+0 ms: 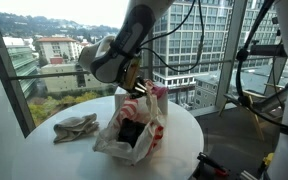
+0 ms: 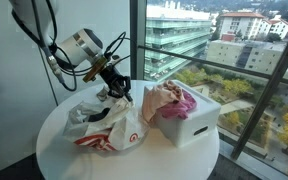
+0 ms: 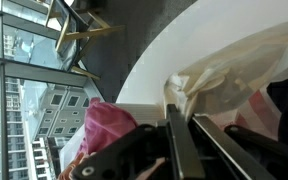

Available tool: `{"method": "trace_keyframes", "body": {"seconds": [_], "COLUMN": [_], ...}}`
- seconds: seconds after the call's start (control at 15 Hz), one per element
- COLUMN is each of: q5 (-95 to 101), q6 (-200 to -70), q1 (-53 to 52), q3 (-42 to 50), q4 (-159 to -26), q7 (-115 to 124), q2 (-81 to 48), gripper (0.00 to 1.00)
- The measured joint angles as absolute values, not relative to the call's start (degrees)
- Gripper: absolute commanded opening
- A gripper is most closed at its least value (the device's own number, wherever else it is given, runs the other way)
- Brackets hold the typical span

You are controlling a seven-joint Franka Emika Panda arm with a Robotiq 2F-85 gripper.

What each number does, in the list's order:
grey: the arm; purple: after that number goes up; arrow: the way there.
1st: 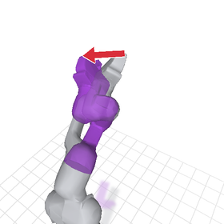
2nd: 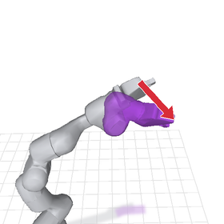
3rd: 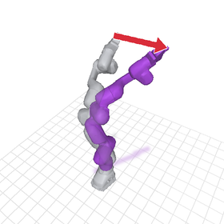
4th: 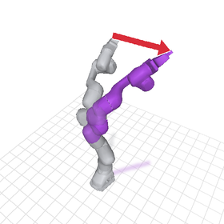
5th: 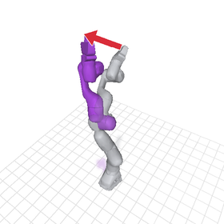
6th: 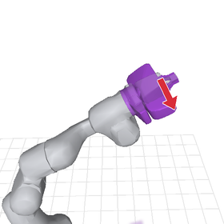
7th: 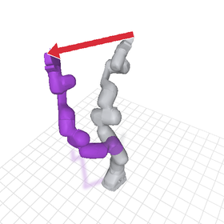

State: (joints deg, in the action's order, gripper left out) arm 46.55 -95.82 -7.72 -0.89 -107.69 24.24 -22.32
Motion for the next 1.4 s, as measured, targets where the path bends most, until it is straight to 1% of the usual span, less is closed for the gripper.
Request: {"method": "trace_keyframes", "body": {"seconds": [0.13,0.33,0.47,0.53,0.73,0.93,1.2,1.4], "q5": [48.84,48.86,46.96,44.95,38.68,30.55,16.59,9.03], "q6": [-98.25,-98.51,-98.97,-99.30,-100.98,-103.34,-104.83,-110.99], "q1": [-7.37,-6.34,-5.18,-4.42,-2.06,0.70,4.99,7.56], "q3": [0.20,1.12,1.32,1.34,1.87,3.38,5.69,7.60], "q4": [-109.41,-110.62,-110.66,-110.45,-108.57,-105.11,-100.65,-97.51], "q7": [28.18,32.09,33.42,33.37,32.70,29.53,20.89,21.48], "q2": [-21.51,-18.56,-15.69,-14.13,-10.43,-9.77,-13.35,-18.62], "gripper": [0.57,0.81,0.95,1.00,1.00,1.00,1.00,1.00]}}
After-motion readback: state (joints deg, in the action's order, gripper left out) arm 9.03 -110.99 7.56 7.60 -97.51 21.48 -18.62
